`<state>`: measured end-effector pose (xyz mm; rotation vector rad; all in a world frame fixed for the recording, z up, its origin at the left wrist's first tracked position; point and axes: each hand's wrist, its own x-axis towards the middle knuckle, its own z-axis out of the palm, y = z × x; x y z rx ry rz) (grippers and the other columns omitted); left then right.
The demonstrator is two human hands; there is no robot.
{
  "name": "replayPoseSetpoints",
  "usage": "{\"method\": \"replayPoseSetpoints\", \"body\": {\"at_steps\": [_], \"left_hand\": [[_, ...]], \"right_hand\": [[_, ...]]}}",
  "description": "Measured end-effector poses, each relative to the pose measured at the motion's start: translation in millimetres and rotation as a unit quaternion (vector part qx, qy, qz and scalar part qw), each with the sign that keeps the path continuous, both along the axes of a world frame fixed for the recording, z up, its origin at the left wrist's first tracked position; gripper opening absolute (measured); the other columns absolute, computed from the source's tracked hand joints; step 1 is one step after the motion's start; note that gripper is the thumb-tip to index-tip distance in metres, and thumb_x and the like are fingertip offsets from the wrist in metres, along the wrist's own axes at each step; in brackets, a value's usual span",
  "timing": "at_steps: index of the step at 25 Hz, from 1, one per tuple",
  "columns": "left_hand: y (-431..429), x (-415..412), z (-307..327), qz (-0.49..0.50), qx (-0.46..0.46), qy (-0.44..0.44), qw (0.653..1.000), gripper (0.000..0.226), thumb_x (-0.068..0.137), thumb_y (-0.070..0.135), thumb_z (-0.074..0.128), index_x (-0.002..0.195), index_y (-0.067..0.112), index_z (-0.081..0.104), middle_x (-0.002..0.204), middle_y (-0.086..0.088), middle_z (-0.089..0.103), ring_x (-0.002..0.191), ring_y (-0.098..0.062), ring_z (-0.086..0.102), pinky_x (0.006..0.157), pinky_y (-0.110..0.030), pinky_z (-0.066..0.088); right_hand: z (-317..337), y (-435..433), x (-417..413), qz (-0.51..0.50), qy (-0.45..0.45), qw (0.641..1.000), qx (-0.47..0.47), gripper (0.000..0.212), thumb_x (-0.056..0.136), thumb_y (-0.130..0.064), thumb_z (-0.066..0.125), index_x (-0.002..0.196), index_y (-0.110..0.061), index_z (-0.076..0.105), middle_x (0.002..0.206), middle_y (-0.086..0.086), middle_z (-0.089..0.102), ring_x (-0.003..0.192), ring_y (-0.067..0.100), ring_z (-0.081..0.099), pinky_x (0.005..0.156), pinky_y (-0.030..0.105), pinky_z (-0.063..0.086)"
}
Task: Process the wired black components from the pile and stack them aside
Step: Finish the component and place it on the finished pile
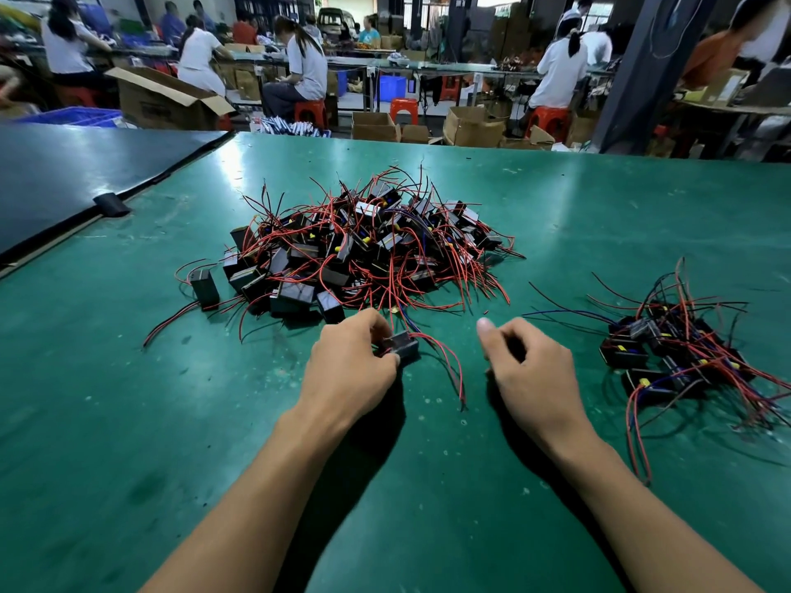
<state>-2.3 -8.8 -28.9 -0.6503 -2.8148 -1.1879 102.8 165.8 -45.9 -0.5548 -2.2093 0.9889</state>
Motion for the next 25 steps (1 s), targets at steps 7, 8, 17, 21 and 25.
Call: {"method": "replayPoseSetpoints", "body": {"at_steps": [7, 8, 17, 21, 25], "left_hand": [[6.7, 17.4, 9.2, -0.153, -0.078, 0.008, 0.985, 0.033, 0.078, 0.045, 0.073, 0.107, 0.032, 0.064, 0.104, 0.011, 0.070, 0.099, -0.016, 0.063, 0.087, -0.034, 0.052], [8.1, 19.7, 7.7, -0.138, -0.099, 0.049, 0.984, 0.032, 0.078, 0.050, 0.070, 0.104, 0.031, 0.064, 0.102, 0.010, 0.070, 0.097, -0.019, 0.063, 0.084, -0.035, 0.053], [12.5, 15.0, -1.1, -0.075, -0.098, 0.117, 0.985, 0.030, 0.084, 0.051, 0.054, 0.099, 0.025, 0.056, 0.090, 0.001, 0.068, 0.089, -0.028, 0.062, 0.072, -0.035, 0.049], [9.9, 9.7, -6.4, -0.073, -0.086, 0.113, 0.987, 0.029, 0.082, 0.047, 0.052, 0.096, 0.022, 0.056, 0.085, 0.001, 0.061, 0.087, -0.025, 0.058, 0.070, -0.036, 0.049], [8.6, 8.3, -7.8, -0.070, -0.079, 0.096, 0.990, 0.026, 0.079, 0.044, 0.054, 0.093, 0.023, 0.059, 0.089, 0.003, 0.058, 0.088, -0.023, 0.057, 0.073, -0.035, 0.049]], "right_hand": [[5.5, 5.3, -3.0, -0.026, 0.046, 0.996, -0.078, 0.021, 0.094, -0.035, 0.065, 0.077, -0.024, 0.064, 0.070, -0.008, 0.067, 0.061, 0.003, 0.055, 0.059, 0.011, 0.042], [7.5, 3.5, -5.6, -0.020, 0.062, 0.995, -0.071, 0.016, 0.093, -0.032, 0.067, 0.078, -0.025, 0.065, 0.072, -0.011, 0.067, 0.063, 0.002, 0.056, 0.061, 0.010, 0.042], [56.2, 12.5, -108.4, 0.114, -0.079, 0.986, 0.092, 0.028, 0.094, -0.016, 0.065, 0.122, -0.017, 0.069, 0.112, 0.004, 0.071, 0.096, 0.015, 0.064, 0.096, 0.025, 0.048], [76.3, 12.6, -155.8, 0.161, -0.123, 0.956, 0.211, 0.038, 0.095, -0.012, 0.063, 0.131, -0.023, 0.064, 0.109, 0.002, 0.060, 0.100, 0.021, 0.061, 0.094, 0.035, 0.051], [72.8, 2.4, -167.3, 0.178, -0.184, 0.911, 0.322, 0.037, 0.094, -0.017, 0.063, 0.129, -0.029, 0.064, 0.118, 0.004, 0.054, 0.106, 0.027, 0.060, 0.087, 0.038, 0.052]]}}
